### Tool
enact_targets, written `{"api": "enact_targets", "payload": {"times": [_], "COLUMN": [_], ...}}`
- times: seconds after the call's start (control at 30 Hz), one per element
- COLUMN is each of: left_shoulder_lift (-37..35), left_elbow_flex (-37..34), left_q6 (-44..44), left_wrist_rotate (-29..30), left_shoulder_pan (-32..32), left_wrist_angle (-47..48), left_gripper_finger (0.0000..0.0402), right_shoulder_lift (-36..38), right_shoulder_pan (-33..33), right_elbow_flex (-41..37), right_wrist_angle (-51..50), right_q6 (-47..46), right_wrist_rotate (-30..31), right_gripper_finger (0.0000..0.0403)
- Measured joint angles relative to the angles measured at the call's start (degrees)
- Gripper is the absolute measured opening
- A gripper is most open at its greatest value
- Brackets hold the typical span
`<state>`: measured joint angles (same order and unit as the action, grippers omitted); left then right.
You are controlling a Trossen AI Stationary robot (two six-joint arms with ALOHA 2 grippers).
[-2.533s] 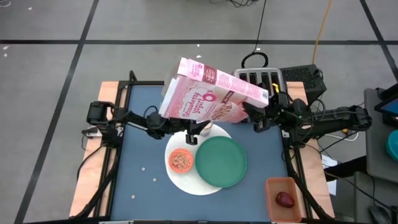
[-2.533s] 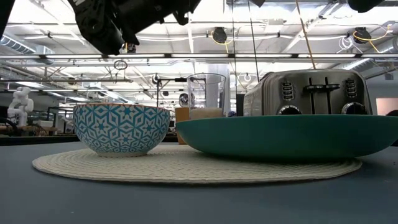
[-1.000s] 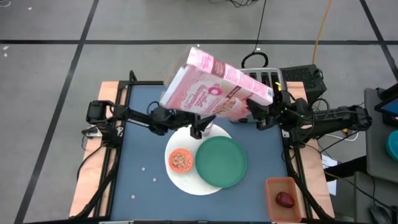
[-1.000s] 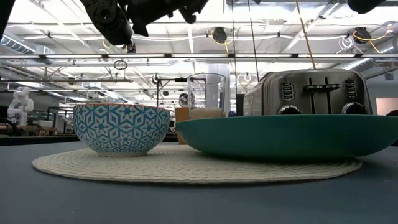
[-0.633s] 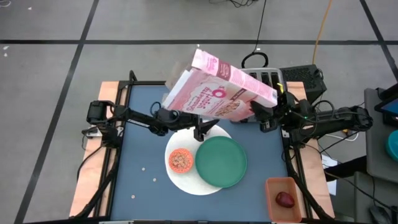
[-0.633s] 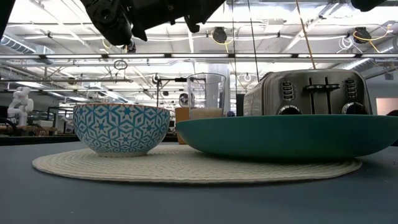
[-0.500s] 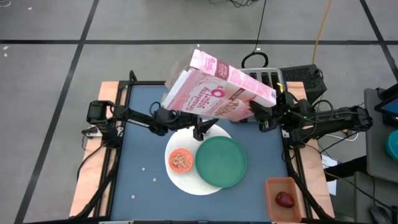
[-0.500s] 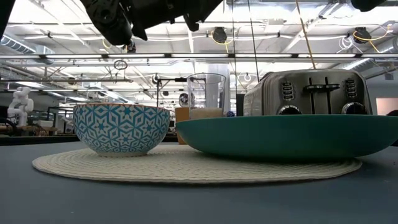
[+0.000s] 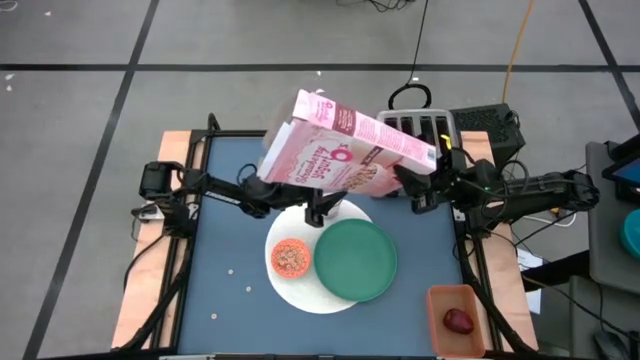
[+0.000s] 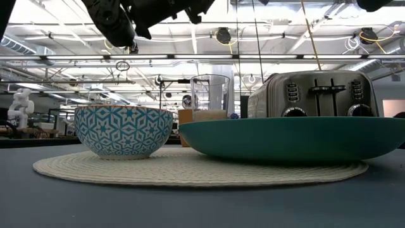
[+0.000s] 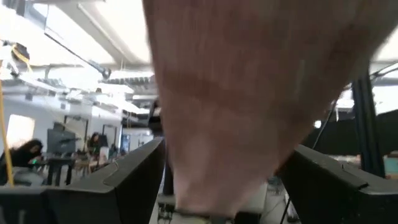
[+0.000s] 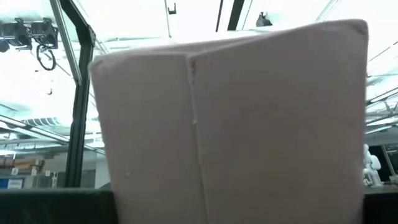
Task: Arrange a breakfast setting
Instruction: Pour the cereal into the orange bowl
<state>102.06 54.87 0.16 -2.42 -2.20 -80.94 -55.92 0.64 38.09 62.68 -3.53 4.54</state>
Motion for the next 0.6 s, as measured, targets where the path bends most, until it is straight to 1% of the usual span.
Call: {"api": "enact_targets", "payload": {"times": [0.23,0.4,0.6], "left_shoulder_lift": [0.0,0.0,0.0], "left_elbow_flex": [0.0,0.0,0.0], "left_q6": [1.3,3.6,3.8], "left_wrist_rotate": [-0.1,-0.1,-0.1], "left_shoulder_pan": [-0.1,-0.1,-0.1], "left_wrist_angle": [-3.2,-3.1,-2.9], "left_gripper_finger": [0.0301,0.0301,0.0301], "right_shoulder_lift": [0.0,0.1,0.1], "right_shoulder_pan": [0.0,0.0,0.0], "right_elbow_flex": [0.1,0.1,0.2], "right_wrist_angle": [-2.5,-3.1,-4.8], "right_q6": [-0.3,-0.4,-0.5], "right_wrist_rotate": [0.1,0.1,0.1], "right_gripper_finger": [0.0203,0.0203,0.0203]}}
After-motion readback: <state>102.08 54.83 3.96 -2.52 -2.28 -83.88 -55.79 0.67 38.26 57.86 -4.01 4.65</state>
